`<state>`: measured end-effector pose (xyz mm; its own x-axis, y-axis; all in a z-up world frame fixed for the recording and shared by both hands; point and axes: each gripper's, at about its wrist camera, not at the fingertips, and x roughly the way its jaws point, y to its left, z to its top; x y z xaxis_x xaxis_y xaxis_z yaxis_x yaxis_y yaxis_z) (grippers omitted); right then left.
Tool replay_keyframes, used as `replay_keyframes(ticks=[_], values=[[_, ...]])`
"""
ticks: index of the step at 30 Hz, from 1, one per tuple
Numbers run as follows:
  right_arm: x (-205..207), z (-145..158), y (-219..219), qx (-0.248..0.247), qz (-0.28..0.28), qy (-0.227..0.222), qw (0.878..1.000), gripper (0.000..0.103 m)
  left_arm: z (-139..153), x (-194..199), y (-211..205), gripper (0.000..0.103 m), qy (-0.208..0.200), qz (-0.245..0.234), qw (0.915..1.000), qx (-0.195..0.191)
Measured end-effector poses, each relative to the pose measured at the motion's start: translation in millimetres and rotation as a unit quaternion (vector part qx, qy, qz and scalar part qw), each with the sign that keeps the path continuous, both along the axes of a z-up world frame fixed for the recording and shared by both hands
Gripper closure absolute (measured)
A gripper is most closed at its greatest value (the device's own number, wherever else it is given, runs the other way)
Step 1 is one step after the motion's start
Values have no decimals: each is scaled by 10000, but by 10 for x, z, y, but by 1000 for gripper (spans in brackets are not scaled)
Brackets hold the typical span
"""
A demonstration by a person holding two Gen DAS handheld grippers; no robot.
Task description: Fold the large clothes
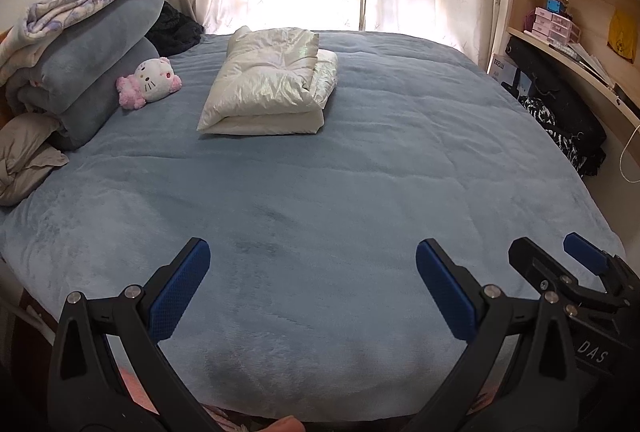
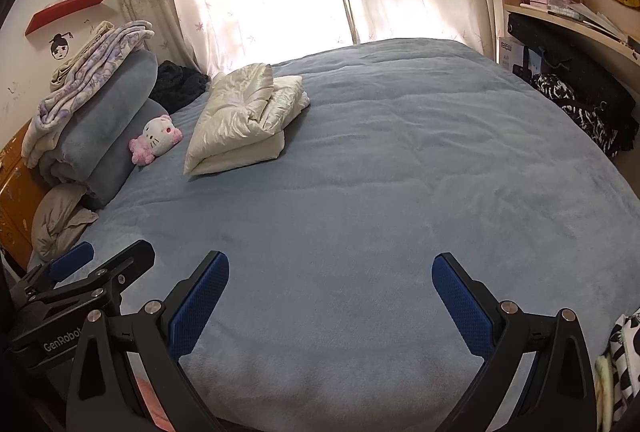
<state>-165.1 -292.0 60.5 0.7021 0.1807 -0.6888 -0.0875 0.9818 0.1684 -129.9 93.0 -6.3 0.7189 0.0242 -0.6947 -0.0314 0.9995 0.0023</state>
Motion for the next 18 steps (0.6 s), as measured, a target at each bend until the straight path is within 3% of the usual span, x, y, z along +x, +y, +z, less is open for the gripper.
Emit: replay_keyframes(ticks=[18], values=[[93,-42,-41,-24,-24,118,9999,0,-12,16,60,1,80,12,10000,42]])
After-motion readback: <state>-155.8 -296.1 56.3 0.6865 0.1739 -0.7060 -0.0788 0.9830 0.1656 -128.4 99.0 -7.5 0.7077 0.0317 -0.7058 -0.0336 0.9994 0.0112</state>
